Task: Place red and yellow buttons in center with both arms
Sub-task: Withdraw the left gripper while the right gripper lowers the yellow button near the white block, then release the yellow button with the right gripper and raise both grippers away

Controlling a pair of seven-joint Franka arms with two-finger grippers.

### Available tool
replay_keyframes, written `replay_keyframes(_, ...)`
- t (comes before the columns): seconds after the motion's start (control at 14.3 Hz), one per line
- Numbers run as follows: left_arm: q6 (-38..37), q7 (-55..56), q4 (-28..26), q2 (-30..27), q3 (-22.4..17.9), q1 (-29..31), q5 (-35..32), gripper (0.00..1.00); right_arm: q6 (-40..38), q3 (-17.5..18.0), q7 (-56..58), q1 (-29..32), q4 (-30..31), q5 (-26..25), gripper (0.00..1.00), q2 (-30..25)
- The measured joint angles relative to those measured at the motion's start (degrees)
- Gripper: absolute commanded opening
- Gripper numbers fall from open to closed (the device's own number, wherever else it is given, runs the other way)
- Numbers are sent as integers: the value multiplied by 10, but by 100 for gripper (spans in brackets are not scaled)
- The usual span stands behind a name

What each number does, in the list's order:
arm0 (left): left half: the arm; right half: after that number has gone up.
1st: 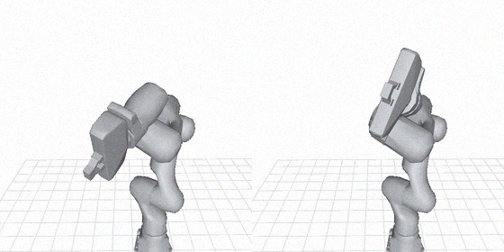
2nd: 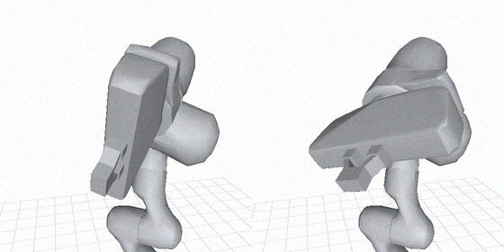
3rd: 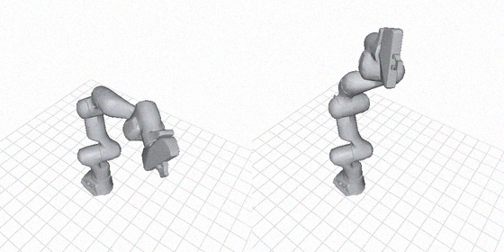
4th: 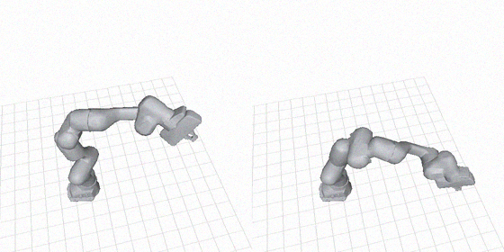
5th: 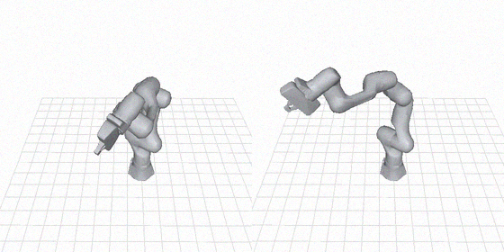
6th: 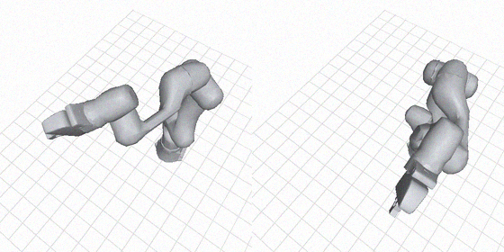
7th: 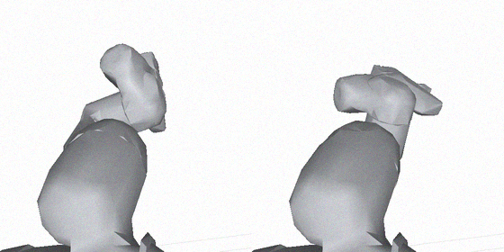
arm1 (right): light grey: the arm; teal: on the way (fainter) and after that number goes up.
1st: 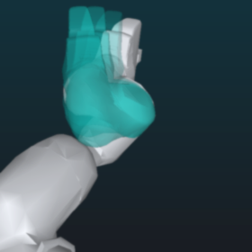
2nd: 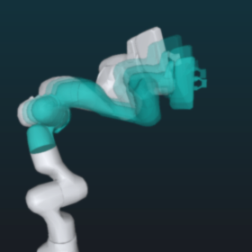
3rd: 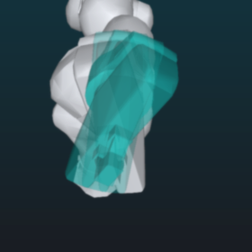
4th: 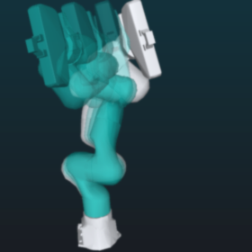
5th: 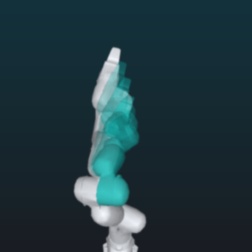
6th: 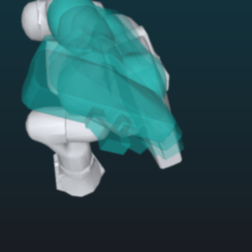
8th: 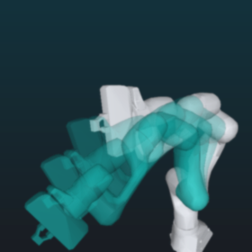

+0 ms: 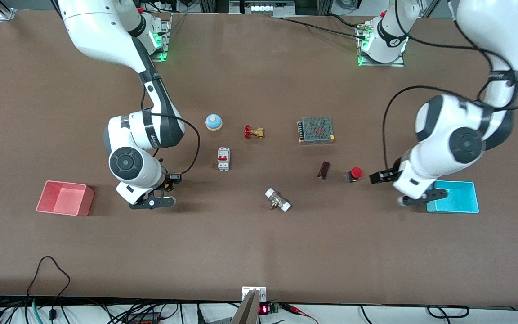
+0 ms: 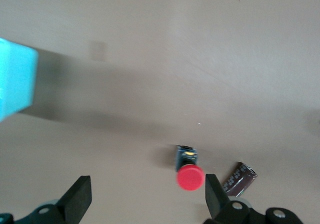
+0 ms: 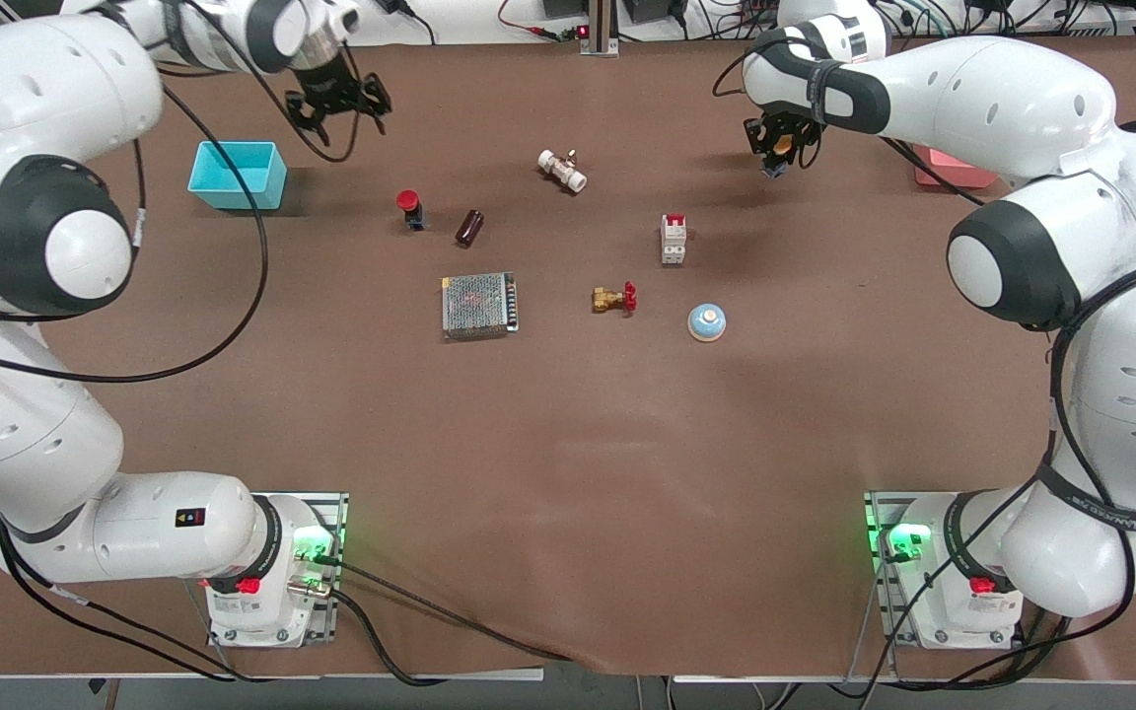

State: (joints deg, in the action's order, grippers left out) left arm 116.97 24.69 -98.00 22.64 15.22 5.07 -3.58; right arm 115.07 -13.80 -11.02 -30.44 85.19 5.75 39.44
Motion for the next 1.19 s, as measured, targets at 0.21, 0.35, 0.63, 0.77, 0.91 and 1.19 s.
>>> replay_keyframes(0.21,-15,-7,0,-46,0,21,0,100,5,0,0,0,2,42,29,9)
replay_keyframes(0.35,-21,-7,0,-63,0,21,0,100,10,0,0,0,3,47,29,19)
replay_keyframes(0.63,-27,-22,0,-77,0,21,0,100,18,1,0,-1,9,48,40,41)
replay_keyframes(0.77,-42,-44,0,-92,-13,16,0,100,18,0,-1,-1,10,49,100,40)
replay_keyframes(0.91,-66,-78,0,-117,-52,-7,0,100,20,0,-1,-1,10,51,100,41)
replay_keyframes(1.19,-106,-128,-1,-172,-102,-33,0,100,26,-11,-2,1,1,52,100,18)
